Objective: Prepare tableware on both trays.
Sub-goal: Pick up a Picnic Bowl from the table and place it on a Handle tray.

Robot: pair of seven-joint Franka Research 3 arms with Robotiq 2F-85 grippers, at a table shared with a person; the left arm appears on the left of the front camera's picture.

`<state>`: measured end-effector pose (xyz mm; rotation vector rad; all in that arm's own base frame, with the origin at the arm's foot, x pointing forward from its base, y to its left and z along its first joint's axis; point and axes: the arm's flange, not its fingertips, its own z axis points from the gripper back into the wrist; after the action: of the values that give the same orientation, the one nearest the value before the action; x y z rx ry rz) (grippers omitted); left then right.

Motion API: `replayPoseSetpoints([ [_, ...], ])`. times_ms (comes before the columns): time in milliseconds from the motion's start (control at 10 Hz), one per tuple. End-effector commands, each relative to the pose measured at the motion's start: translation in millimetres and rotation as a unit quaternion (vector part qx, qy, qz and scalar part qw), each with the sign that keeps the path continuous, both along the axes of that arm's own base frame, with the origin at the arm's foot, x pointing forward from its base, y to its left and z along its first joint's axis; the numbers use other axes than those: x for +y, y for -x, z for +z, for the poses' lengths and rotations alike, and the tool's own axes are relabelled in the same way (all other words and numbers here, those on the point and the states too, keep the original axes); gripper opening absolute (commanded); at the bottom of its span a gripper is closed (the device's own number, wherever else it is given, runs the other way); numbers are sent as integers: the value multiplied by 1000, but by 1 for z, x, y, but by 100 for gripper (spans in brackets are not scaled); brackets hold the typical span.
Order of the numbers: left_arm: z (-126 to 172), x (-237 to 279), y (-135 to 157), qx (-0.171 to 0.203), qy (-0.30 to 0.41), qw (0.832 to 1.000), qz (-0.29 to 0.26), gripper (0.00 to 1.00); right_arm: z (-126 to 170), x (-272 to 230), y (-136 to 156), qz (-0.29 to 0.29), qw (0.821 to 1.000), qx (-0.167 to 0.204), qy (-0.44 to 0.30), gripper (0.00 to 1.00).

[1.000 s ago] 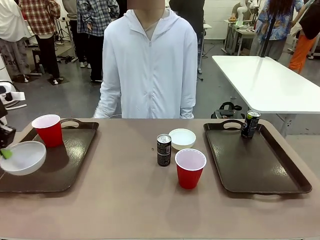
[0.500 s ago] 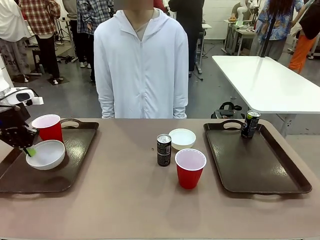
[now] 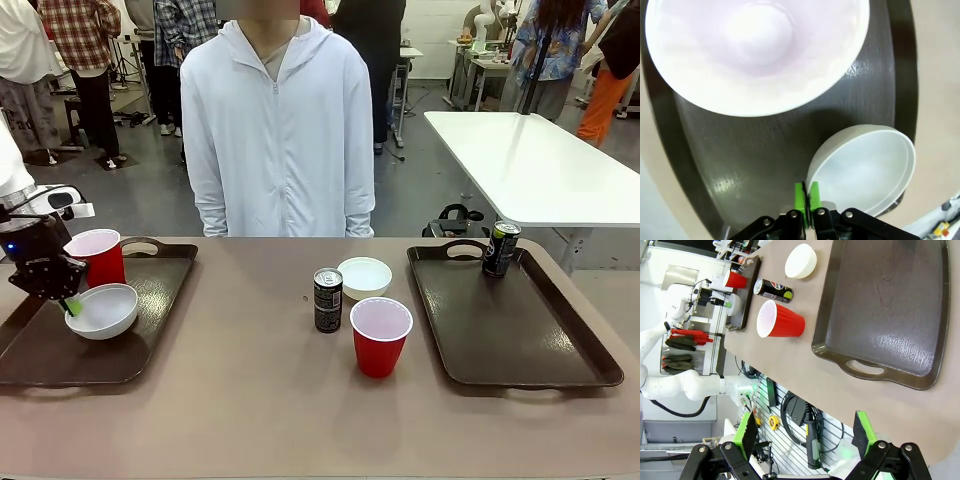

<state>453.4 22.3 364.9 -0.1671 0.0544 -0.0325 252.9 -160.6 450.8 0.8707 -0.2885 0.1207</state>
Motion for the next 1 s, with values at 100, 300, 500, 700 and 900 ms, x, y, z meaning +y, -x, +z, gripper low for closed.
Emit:
replayPoseSetpoints([
  [100, -10, -3, -8, -5, -18, 1000, 16, 0, 0, 0, 0, 1, 1000, 0, -1, 100],
  [300, -11, -6, -5, -6, -17, 1000, 12, 64, 0, 0, 0, 1, 1000, 0, -1, 100],
  [500, 1, -9, 2, -17, -19, 1000, -1, 100, 0, 0, 0, 1, 1000, 0, -1, 100],
  [700, 19, -15, 15, -20, -5, 1000, -19, 100, 0, 0, 0, 1, 1000, 0, -1, 100],
  [900, 46, -22, 29, -22, 4, 999, -40, 100, 0, 0, 0, 1, 1000, 0, -1, 100],
])
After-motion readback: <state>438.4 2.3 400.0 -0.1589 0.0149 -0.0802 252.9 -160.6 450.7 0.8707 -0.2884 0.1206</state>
